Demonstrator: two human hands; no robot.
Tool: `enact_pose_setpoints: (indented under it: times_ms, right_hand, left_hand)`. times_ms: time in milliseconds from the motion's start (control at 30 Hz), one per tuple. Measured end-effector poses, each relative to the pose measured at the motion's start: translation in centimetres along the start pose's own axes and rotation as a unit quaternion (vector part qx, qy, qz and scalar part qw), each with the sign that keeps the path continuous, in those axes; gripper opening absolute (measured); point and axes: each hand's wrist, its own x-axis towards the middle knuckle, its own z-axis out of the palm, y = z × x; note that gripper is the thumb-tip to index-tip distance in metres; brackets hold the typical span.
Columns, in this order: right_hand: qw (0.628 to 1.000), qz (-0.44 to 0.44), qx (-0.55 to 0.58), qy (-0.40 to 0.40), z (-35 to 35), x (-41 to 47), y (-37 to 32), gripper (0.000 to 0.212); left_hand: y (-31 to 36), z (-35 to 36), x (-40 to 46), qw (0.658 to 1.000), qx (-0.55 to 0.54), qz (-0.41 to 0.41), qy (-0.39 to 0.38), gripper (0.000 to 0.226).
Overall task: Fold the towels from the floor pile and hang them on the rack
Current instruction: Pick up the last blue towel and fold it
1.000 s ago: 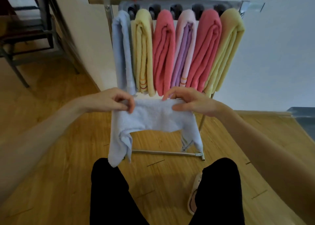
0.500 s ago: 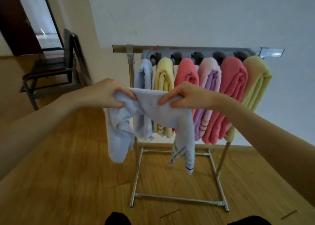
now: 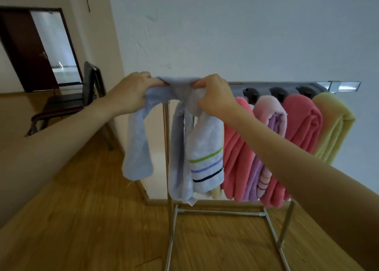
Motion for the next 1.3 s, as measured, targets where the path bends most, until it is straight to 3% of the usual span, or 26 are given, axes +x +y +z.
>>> enact_pose_setpoints:
  times_ms: [100, 233, 400, 600, 700, 833, 933, 1000, 1067, 1133, 1200, 1300]
  right_hand:
    - [0.996, 0.015, -0.077, 0.037, 2.0, 0.0, -0.7, 0.036]
    - [0.97, -0.024, -0.224, 0.089, 5.4, -1.7, -1.0, 0.049]
    - [0.952, -0.011, -0.26, 0.161, 10.0, -3.6, -0.3, 0.044]
    - [0.968, -0.023, -0.208, 0.14, 12.4, -5.1, 2.3, 0.061]
    - [0.987, -0.101, -0.089, 0.085, 13.0, -5.1, 4.8, 0.049]
    - [0.989, -0.121, 0.058, 0.056, 12.6, -5.4, 6.9, 0.053]
    - [0.986, -0.133, 0.084, 0.061, 12.2, -5.5, 7.1, 0.056]
    - [0.985, -0.138, 0.081, 0.061, 12.4, -5.7, 7.2, 0.056]
    - [0.985, -0.144, 0.072, 0.067, 12.9, -5.9, 7.5, 0.055]
    - [0.984, -0.154, 0.055, 0.07, 13.5, -6.1, 8.0, 0.055]
    - [0.984, -0.164, 0.037, 0.065, 14.1, -6.5, 8.4, 0.056]
    - [0.988, -0.133, 0.062, 0.057, 14.7, -7.6, 8.5, 0.061]
  left_hand:
    - [-0.1, 1.1, 1.3, 0.998, 0.018, 0.054, 0.035, 0.059]
    - [0.5, 3.2, 1.9, 0.992, 0.029, 0.09, 0.078, 0.031]
    - [0.6, 5.8, 1.7, 0.99, 0.018, 0.099, 0.096, 0.034]
    - [0.3, 7.4, 1.0, 0.988, 0.064, 0.109, 0.086, 0.039]
    - [0.1, 8.2, -0.3, 0.985, 0.083, 0.127, 0.084, 0.044]
    - [-0.1, 11.2, -2.9, 0.983, 0.083, 0.134, 0.093, 0.049]
    - [0.7, 13.7, -4.4, 0.986, 0.047, 0.106, 0.119, 0.05]
    - [1.6, 15.0, -5.3, 0.983, -0.055, 0.056, 0.163, 0.044]
    - [2.8, 15.8, -5.9, 0.952, -0.231, -0.033, 0.196, 0.049]
    - [3.7, 16.7, -6.3, 0.916, -0.331, -0.114, 0.194, 0.059]
    - [3.7, 18.0, -6.8, 0.92, -0.327, -0.155, 0.149, 0.057]
    - [2.2, 20.1, -7.6, 0.95, -0.252, -0.176, 0.051, 0.027]
